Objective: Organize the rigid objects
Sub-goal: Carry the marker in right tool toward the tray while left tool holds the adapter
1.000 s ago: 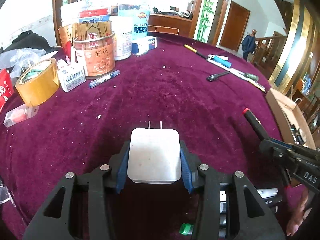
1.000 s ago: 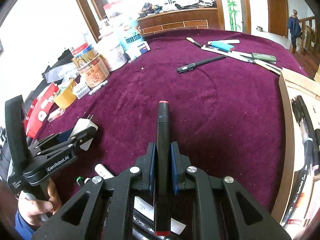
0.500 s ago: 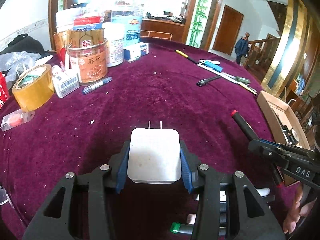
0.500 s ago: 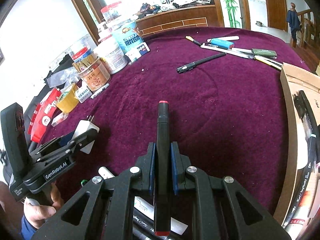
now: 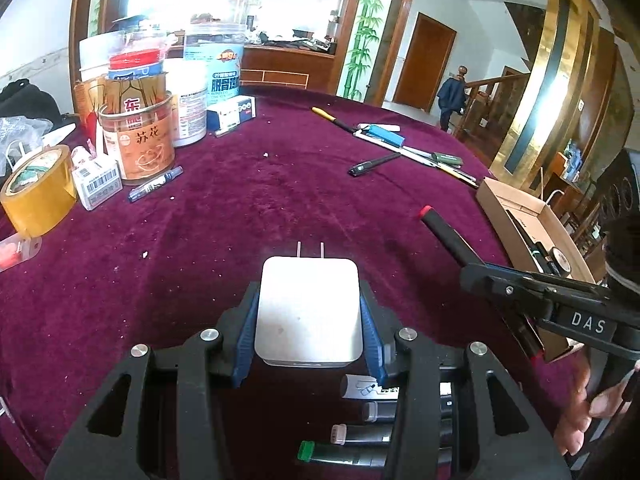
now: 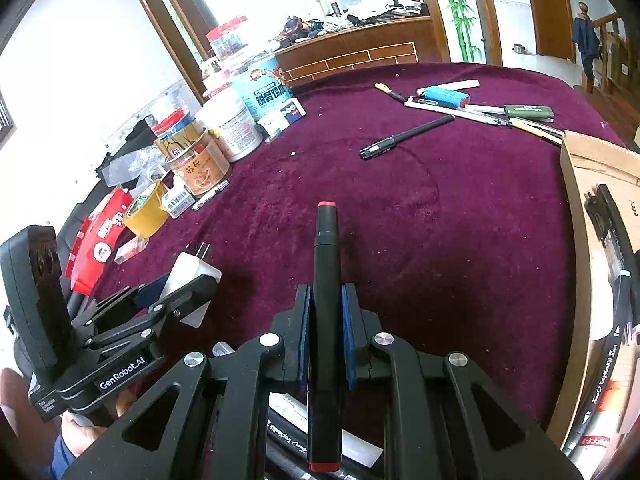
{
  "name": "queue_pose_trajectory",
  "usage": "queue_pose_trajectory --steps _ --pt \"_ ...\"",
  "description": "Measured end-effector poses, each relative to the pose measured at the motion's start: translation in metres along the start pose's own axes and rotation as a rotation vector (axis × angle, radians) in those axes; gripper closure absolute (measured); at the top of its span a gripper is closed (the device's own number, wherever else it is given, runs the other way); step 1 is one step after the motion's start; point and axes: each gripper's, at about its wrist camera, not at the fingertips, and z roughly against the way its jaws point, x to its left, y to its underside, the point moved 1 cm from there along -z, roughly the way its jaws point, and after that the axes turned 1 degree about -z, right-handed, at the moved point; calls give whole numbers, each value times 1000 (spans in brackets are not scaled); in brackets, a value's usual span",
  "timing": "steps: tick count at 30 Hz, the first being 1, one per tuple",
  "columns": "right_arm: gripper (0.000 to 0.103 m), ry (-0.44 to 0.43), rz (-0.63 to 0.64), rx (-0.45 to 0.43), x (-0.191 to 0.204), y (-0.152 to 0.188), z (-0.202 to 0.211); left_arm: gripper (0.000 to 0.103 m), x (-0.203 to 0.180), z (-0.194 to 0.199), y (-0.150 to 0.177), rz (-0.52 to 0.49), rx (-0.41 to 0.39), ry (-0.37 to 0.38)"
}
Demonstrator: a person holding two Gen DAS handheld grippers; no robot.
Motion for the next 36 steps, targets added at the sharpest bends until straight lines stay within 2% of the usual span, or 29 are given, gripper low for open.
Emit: queue_pose_trajectory --steps 20,36 --pt "91 12 -63 -60 -14 -12 16 60 -25 5 3 -60 -3 71" --pt "90 -11 -175 -149 -47 0 75 60 -51 18 2 -91 0 133"
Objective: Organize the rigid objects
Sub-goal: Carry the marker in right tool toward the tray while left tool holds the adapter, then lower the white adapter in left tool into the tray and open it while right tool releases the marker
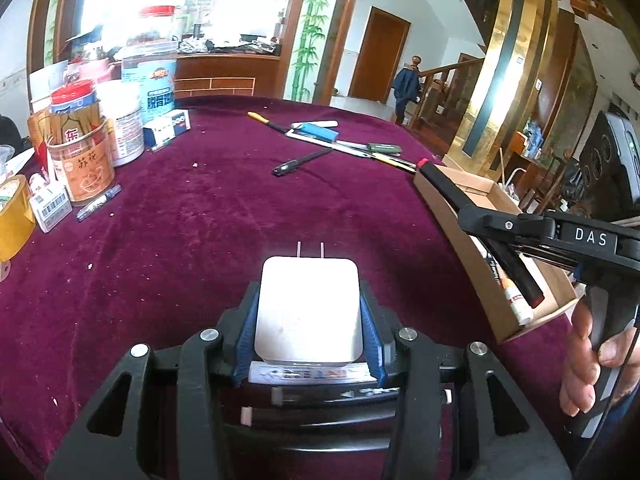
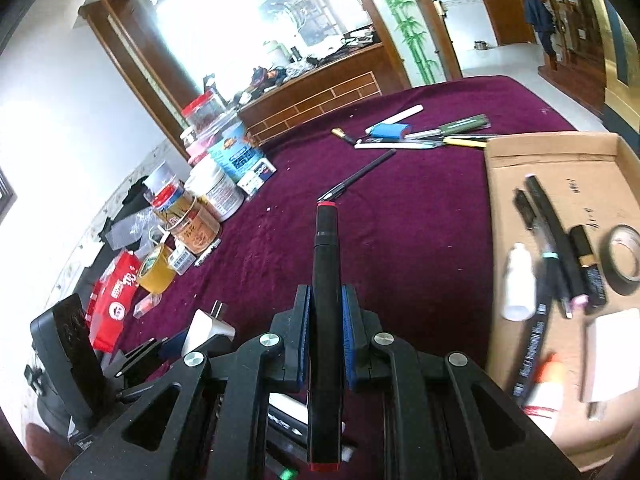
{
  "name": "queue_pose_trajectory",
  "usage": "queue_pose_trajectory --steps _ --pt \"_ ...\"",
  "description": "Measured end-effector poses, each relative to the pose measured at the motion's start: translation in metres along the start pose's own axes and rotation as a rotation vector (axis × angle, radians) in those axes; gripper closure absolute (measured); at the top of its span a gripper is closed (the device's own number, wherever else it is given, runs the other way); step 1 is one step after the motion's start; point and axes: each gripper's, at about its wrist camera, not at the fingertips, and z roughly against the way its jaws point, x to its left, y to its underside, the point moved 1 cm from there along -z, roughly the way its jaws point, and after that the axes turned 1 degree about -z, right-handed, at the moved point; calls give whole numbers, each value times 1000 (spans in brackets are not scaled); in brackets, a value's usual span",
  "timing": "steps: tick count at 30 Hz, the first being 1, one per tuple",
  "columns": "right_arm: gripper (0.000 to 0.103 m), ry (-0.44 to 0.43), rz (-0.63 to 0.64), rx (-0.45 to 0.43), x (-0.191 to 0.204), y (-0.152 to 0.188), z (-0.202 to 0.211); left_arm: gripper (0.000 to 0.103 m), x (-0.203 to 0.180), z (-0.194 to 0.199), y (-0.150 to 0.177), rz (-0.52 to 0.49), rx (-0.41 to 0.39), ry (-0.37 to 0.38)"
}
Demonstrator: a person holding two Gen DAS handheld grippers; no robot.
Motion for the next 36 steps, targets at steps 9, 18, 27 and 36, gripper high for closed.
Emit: queue_pose_trajectory --steps 9,18,27,36 --pt "90 17 -94 -83 -53 -18 39 60 -47 -4 -11 -21 35 71" --pt "90 263 -170 -158 -132 -41 79 60 -145 -44 -35 -90 108 234" --pt "90 393 -213 -93 -179 -33 77 60 -224 -91 -13 -135 205 346" --pt "90 461 -217 -42 -188 -26 76 60 -233 -90 -3 -194 192 350"
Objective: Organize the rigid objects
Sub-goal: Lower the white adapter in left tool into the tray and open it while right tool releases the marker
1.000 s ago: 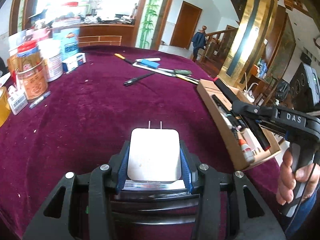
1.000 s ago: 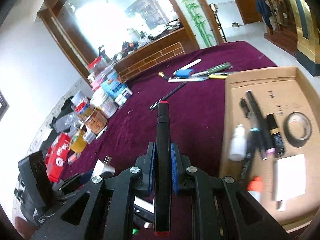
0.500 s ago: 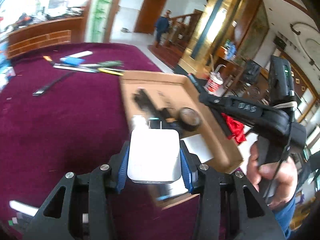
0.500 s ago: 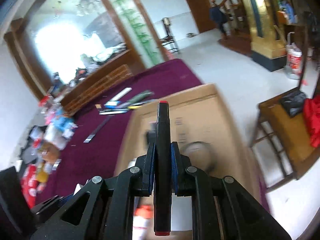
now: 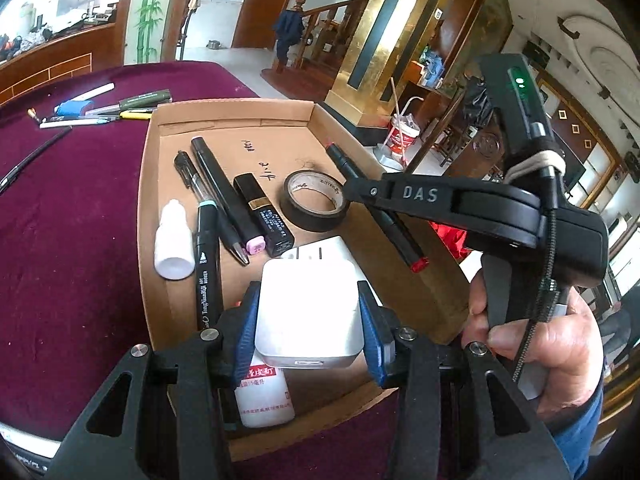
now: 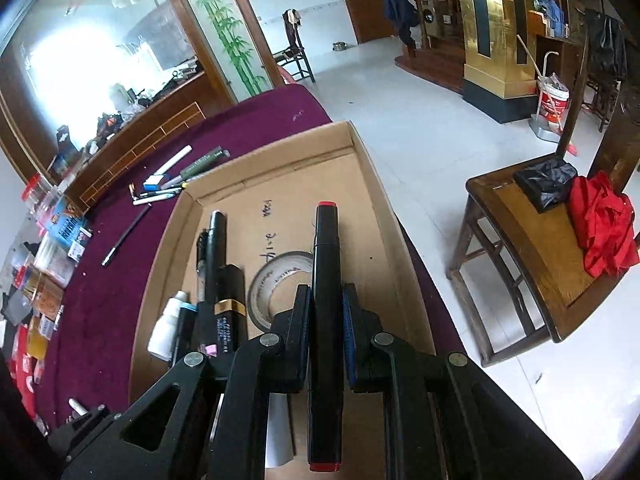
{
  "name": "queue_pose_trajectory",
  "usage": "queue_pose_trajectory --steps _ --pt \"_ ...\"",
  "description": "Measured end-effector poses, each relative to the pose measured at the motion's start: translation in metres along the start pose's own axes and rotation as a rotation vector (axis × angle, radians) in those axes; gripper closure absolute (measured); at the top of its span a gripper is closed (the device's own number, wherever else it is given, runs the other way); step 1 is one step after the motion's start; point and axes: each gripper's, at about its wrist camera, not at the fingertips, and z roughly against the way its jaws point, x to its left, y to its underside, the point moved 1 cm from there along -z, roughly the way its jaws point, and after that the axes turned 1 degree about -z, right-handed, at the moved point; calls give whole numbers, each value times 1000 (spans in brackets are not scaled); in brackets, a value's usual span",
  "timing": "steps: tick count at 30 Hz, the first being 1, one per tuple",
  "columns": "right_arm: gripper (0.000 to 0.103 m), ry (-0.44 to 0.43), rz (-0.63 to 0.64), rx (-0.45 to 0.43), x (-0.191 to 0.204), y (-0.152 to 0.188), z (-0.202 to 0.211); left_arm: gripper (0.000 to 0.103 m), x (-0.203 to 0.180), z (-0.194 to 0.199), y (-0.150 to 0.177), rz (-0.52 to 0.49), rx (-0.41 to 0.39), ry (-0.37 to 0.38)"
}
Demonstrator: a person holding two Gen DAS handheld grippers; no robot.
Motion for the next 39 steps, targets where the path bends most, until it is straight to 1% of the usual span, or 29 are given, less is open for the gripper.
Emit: queue_pose_trajectory --steps 3,9,14,19,22,25,30,35,39 --pt "90 6 0 4 1 0 -1 60 -4 0 2 -23 -11 -8" --pt "90 14 -1 3 1 2 -2 60 -3 0 2 -29 -17 -3" --pt "89 17 2 2 1 2 -2 60 7 -2 1 4 -23 -29" --pt "89 2 8 0 5 4 -2 60 18 -6 -2 35 -19 -34" --pt "90 5 12 -2 5 4 -3 60 19 -6 -3 39 -19 -37" --pt "90 -7 2 2 3 3 -2 60 18 -7 -4 41 -20 -44" --pt "90 -28 -7 -17 5 2 4 60 15 -10 -4 29 -23 -63" --pt "90 -59 -49 -59 0 -1 14 60 13 -15 -10 10 1 -78" --pt "90 -80 -103 -93 -8 -3 21 61 17 -25 -32 33 54 -65"
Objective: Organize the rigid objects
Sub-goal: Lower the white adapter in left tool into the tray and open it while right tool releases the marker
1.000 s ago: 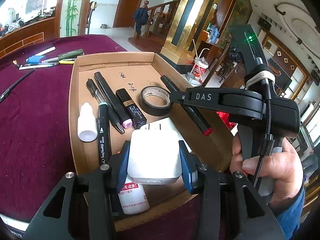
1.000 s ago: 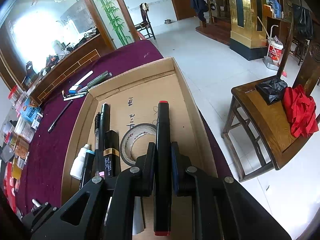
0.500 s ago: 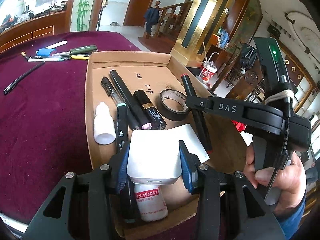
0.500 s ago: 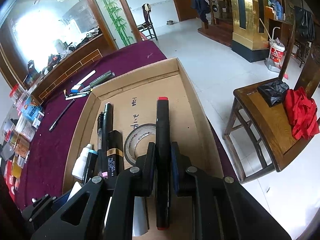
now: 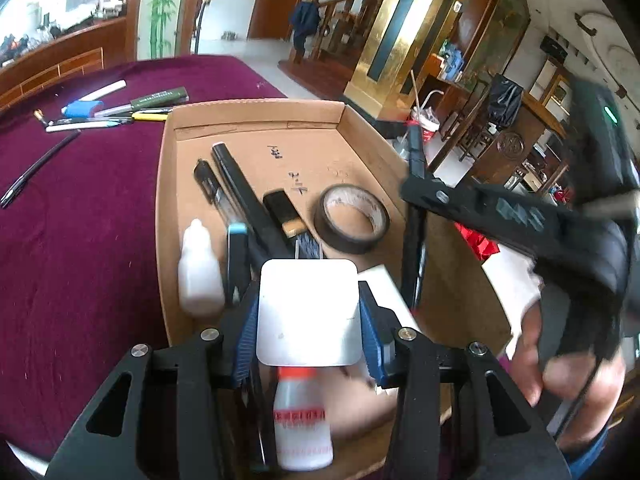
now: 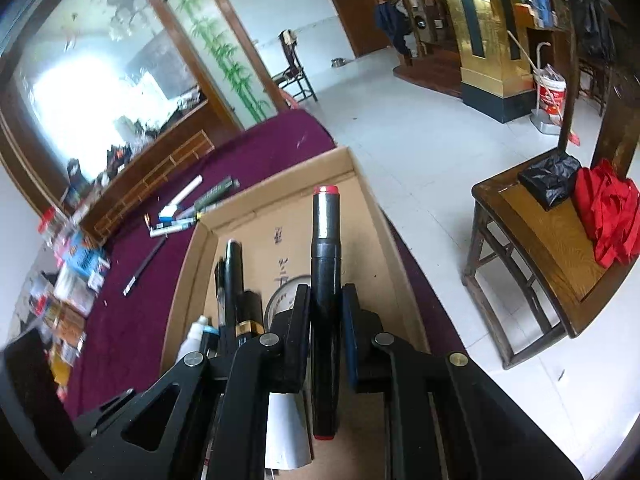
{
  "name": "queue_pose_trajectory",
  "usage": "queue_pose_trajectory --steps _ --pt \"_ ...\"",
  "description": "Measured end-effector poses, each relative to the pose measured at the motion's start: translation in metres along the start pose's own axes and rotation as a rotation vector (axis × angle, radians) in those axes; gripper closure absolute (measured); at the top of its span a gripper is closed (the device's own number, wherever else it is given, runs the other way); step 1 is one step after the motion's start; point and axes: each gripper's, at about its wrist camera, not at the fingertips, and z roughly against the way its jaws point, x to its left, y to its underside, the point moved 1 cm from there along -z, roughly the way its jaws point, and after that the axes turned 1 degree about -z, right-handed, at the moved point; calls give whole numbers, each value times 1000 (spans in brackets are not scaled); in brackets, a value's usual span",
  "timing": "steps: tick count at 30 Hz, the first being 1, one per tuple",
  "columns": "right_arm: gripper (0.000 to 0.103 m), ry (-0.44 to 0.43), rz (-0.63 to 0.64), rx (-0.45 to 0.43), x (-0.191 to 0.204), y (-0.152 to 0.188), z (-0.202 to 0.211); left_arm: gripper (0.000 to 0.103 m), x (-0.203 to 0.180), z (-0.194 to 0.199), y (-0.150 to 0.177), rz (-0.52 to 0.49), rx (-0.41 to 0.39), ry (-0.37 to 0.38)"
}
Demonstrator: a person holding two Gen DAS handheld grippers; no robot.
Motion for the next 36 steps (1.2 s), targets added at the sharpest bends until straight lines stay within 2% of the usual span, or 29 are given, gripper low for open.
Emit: queue_pose_trajectory --steps 4,8,12,19,23,27,31,36 --pt "90 -12 -23 -37 0 -2 7 60 7 -13 -34 17 9 -27" --pt "89 -27 -9 -32 6 -2 4 60 19 -43 -61 76 56 -20" --pt "89 -38 -8 1 6 0 -3 60 19 -64 -78 49 51 -81" --pt "88 -4 7 66 4 5 -19 60 22 -83 -86 92 76 -68" --pt "88 26 50 67 9 7 -20 59 22 -78 -86 112 46 -61" --pt "69 14 43 38 9 5 -11 56 30 -74 -85 161 56 -10" --pt "69 14 32 -14 8 2 -1 56 37 -51 -86 208 23 45" --pt "69 -17 31 -26 12 0 2 53 45 1 -82 210 -45 96"
